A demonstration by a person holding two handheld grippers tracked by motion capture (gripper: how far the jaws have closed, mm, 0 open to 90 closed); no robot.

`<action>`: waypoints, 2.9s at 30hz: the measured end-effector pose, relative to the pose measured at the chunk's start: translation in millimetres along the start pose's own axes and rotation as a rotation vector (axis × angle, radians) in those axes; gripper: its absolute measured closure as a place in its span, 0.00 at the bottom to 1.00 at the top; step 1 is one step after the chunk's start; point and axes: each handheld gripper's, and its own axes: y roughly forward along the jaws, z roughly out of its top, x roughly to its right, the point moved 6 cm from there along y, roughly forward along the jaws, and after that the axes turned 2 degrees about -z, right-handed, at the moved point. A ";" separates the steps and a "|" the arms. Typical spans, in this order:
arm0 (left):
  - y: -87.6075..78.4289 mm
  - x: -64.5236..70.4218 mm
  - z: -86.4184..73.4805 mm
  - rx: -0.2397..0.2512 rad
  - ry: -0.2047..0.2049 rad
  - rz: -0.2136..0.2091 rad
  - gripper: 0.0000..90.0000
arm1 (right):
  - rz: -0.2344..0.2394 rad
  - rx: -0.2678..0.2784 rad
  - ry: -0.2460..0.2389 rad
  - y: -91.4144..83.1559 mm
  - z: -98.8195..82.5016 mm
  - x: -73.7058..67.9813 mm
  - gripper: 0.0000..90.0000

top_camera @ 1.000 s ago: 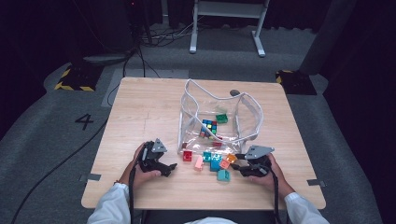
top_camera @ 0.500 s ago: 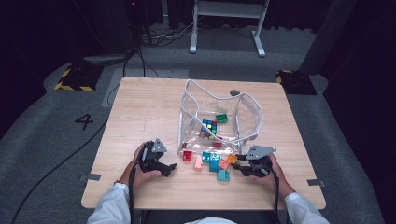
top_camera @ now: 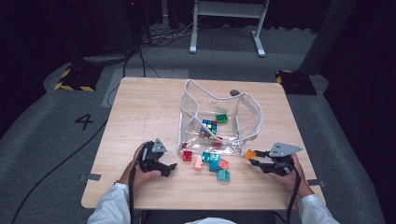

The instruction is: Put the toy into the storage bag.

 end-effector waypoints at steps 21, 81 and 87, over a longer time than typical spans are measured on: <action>0.0 0.0 0.0 0.000 0.000 0.000 0.06 | -0.108 0.118 0.022 -61.9 47.2 62.4 0.66; -0.9 1.0 -0.9 -0.007 -0.010 0.001 0.06 | 0.092 -0.304 -0.312 58.8 177.1 36.2 0.66; -0.7 0.7 -0.7 -0.005 -0.006 0.002 0.06 | 0.072 -0.429 -0.327 66.2 170.5 41.9 0.66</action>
